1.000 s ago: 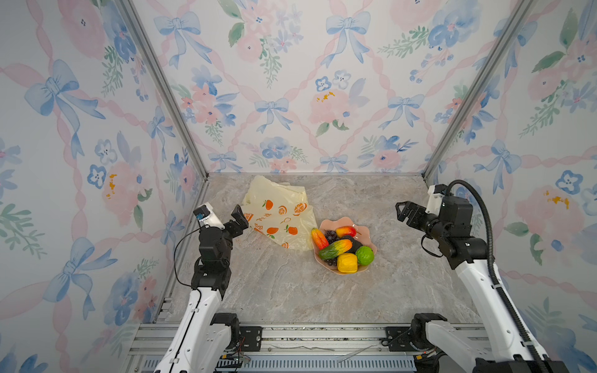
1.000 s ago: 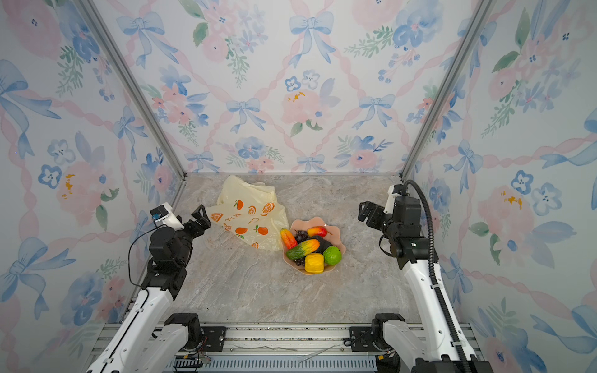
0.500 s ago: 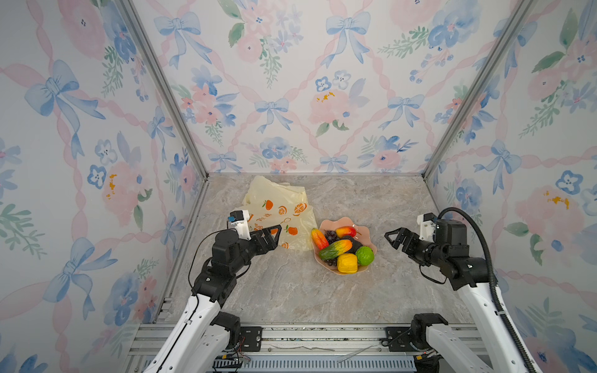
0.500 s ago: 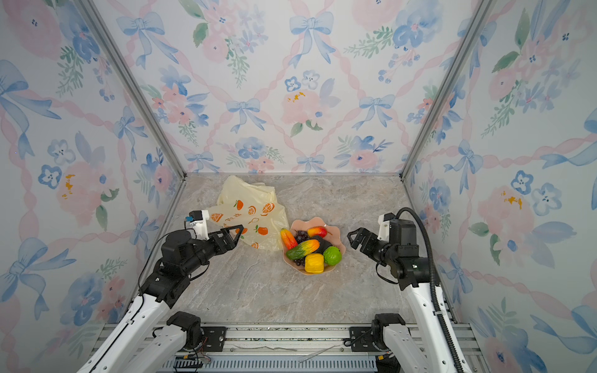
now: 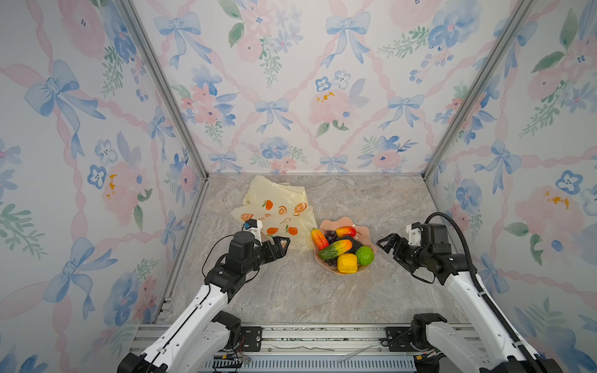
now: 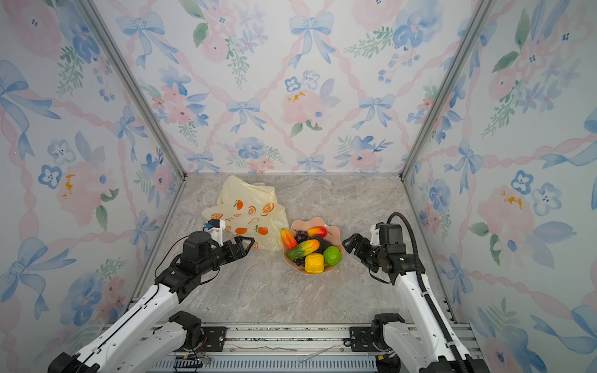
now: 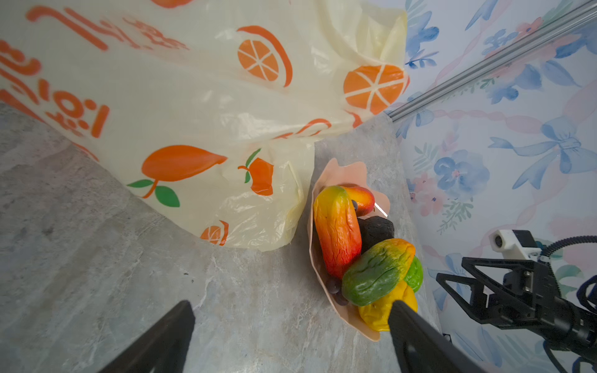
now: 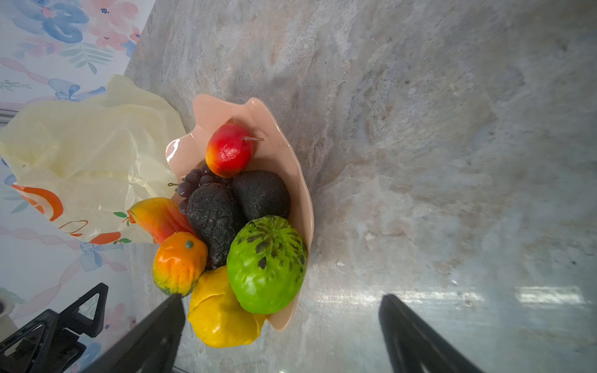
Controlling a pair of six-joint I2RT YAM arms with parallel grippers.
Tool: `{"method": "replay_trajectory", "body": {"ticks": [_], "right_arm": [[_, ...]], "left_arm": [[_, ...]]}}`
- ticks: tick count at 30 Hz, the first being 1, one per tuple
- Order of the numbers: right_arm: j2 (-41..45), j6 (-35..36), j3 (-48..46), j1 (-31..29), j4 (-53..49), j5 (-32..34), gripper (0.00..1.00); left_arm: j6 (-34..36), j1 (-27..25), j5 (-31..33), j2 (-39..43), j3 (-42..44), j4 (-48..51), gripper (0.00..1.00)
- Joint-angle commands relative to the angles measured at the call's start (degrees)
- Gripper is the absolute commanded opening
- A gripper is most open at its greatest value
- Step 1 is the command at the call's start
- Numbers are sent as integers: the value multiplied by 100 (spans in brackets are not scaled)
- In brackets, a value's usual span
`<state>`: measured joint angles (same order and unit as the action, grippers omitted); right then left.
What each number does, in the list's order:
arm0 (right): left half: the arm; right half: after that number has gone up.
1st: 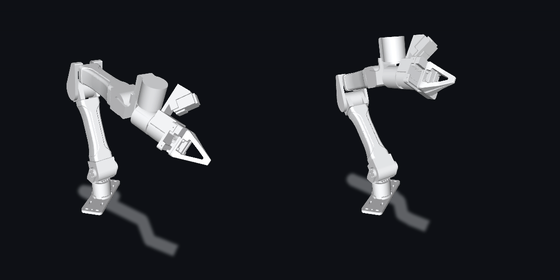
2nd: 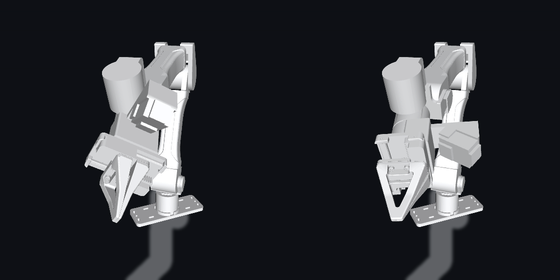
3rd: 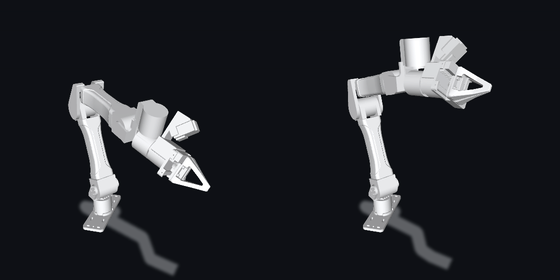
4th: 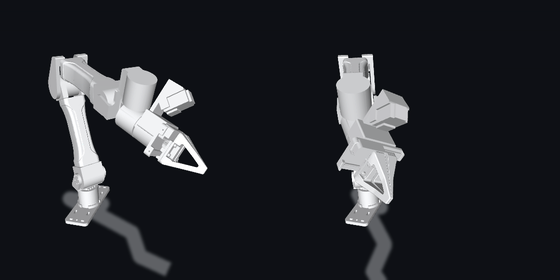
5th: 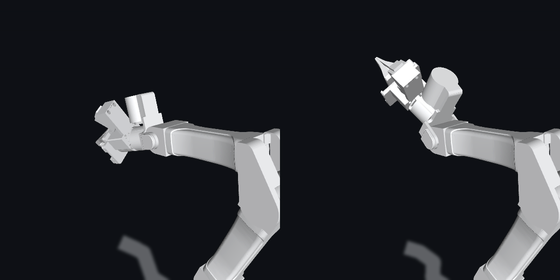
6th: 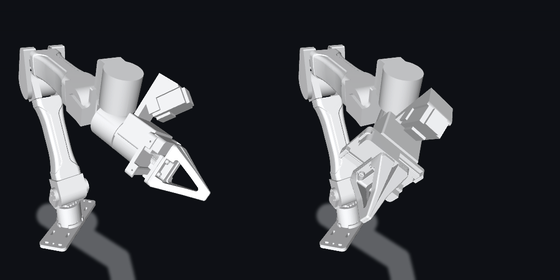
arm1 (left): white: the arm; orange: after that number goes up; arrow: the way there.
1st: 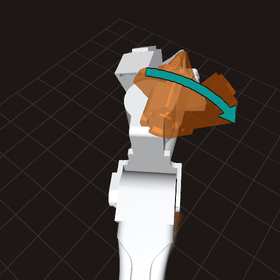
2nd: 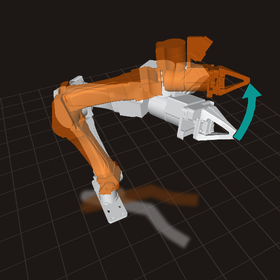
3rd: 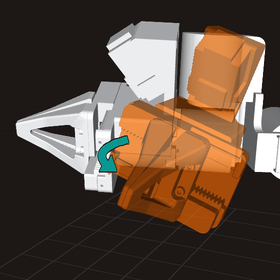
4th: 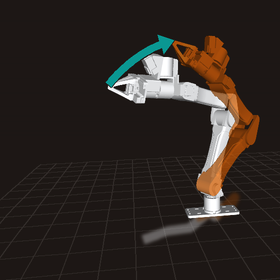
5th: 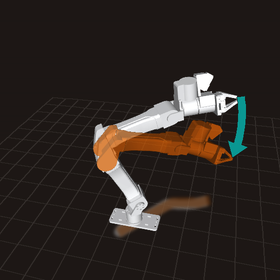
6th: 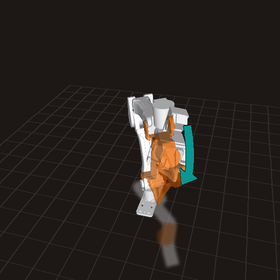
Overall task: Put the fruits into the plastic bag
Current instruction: 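Raise both arms and move both grippers toward the fruit bowl and bag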
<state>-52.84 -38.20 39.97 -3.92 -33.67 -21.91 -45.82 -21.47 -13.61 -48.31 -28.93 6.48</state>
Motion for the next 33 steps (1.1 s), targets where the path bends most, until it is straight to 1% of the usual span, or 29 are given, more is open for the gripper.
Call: {"method": "replay_trajectory", "body": {"ticks": [1,5,9,12,17,22,29,33], "right_arm": [[-75,-57,-147,-55,261,-41,96],[-225,13,-235,-52,364,-19,96],[-480,50,-350,-49,604,-31,96],[-750,59,-371,-51,808,-123,96],[-1104,-16,-369,-54,1168,-240,96],[-1300,-38,-303,-83,1334,-200,96],[-1687,-73,-264,-191,1609,-234,96],[-1981,-200,-242,-349,1896,-259,98]], "left_arm": [[-175,-14,148,-165,-15,-227,98],[-482,26,76,-400,164,-747,98],[-805,56,-149,-764,435,-1448,98],[-920,34,-280,-1008,479,-1732,98],[-878,24,-253,-1136,476,-1848,97],[-832,96,-49,-1062,501,-1860,97],[-839,450,-234,-1111,384,-1912,98],[-875,482,-372,-1256,451,-1990,98]]}}
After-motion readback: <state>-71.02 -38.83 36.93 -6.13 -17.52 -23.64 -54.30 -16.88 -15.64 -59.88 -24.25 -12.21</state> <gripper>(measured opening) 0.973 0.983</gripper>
